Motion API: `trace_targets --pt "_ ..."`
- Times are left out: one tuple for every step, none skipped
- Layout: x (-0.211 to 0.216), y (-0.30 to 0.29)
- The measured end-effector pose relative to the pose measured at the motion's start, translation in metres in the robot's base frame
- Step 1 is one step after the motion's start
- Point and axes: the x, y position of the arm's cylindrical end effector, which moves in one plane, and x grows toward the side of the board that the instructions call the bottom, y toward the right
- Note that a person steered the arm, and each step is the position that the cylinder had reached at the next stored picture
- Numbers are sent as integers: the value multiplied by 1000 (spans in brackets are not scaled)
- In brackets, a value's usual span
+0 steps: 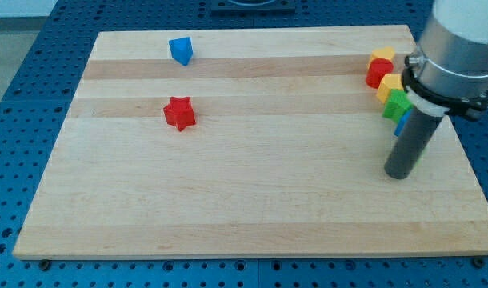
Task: Locate the red star at the bottom of the green circle
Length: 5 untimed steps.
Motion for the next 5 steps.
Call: trace_targets --pt "0 9" --pt "1 8" --pt "5 -48" --pt "-23 -113" --pt "-89 -143"
